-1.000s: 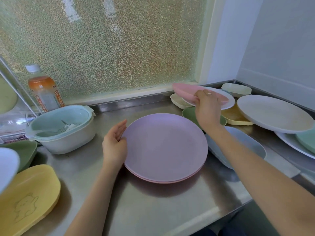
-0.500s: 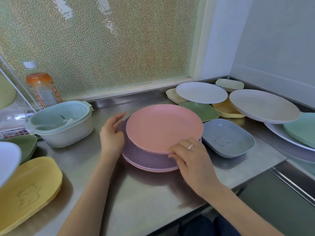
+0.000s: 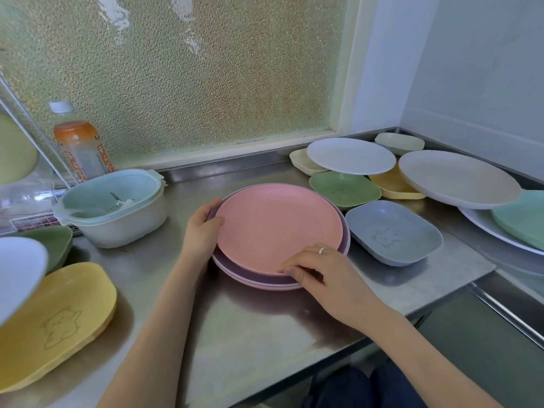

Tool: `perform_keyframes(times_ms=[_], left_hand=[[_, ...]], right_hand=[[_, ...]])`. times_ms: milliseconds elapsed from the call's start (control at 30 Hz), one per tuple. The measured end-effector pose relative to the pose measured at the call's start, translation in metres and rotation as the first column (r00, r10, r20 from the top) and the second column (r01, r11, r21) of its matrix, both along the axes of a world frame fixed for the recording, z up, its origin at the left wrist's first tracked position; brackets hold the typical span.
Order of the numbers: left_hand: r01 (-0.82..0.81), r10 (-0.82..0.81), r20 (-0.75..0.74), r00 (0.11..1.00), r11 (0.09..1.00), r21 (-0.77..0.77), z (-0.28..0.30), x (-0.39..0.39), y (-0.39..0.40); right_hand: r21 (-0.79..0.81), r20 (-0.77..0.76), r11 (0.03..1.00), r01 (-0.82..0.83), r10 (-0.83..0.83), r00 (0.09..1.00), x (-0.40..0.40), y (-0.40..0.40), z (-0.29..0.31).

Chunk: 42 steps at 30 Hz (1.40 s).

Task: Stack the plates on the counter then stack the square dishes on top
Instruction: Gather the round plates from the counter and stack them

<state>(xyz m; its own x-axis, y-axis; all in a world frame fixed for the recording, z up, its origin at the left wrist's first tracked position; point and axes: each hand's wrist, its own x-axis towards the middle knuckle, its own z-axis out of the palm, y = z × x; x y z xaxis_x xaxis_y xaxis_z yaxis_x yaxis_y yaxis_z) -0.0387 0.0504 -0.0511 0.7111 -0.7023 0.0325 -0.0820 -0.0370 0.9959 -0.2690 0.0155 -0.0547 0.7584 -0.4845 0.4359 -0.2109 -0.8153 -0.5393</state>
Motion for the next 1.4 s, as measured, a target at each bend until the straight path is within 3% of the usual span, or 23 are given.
perform_keyframes(times_ms=[133, 233, 333, 467, 600, 767, 867, 1100, 1400], left_hand=[[-0.008, 0.008, -0.015, 1.000, 1.000, 0.021, 0.000, 0.001, -0.002], [-0.005, 0.005, -0.030, 1.000, 1.000, 0.012, 0.002, -0.006, -0.003], [0.018, -0.018, -0.031, 0.999, 1.000, -0.016, 0.004, -0.017, -0.003], [0.024, -0.024, -0.025, 0.999, 1.000, -0.009, -0.001, -0.017, -0.006], [0.027, -0.027, -0.040, 0.999, 1.000, 0.000, -0.004, -0.014, -0.006], [0.029, -0.029, -0.012, 1.000, 0.999, 0.033, -0.008, -0.010, -0.007], [0.038, -0.038, 0.005, 0.999, 0.999, 0.022, -0.001, -0.019, -0.003], [0.054, -0.054, 0.005, 0.999, 0.998, 0.016, 0.002, -0.021, -0.004], [0.041, -0.042, 0.015, 0.999, 0.998, 0.052, -0.002, -0.013, -0.006]], right_hand=[[0.030, -0.019, 1.000, 0.002, -0.002, 1.000, 0.000, -0.002, 0.000], [0.067, 0.080, 0.995, 0.073, -0.079, 0.994, -0.007, -0.011, 0.005], [0.091, 0.231, 0.955, 0.282, -0.295, 0.927, -0.017, -0.036, 0.015], [0.004, 0.307, 0.791, 0.611, -0.583, 0.753, -0.035, -0.095, 0.025], [-0.117, 0.057, 0.528, 0.841, -0.842, 0.537, -0.058, -0.154, 0.027], [-0.183, -0.264, 0.399, 0.898, -0.900, 0.346, -0.070, -0.184, 0.019], [-0.276, -0.275, 0.347, 0.896, -0.922, 0.273, -0.067, -0.185, 0.021], [-0.326, -0.153, 0.280, 0.903, -0.958, 0.242, -0.073, -0.184, 0.020], [-0.336, 0.150, 0.361, 0.870, -0.891, 0.428, -0.051, -0.161, 0.025]])
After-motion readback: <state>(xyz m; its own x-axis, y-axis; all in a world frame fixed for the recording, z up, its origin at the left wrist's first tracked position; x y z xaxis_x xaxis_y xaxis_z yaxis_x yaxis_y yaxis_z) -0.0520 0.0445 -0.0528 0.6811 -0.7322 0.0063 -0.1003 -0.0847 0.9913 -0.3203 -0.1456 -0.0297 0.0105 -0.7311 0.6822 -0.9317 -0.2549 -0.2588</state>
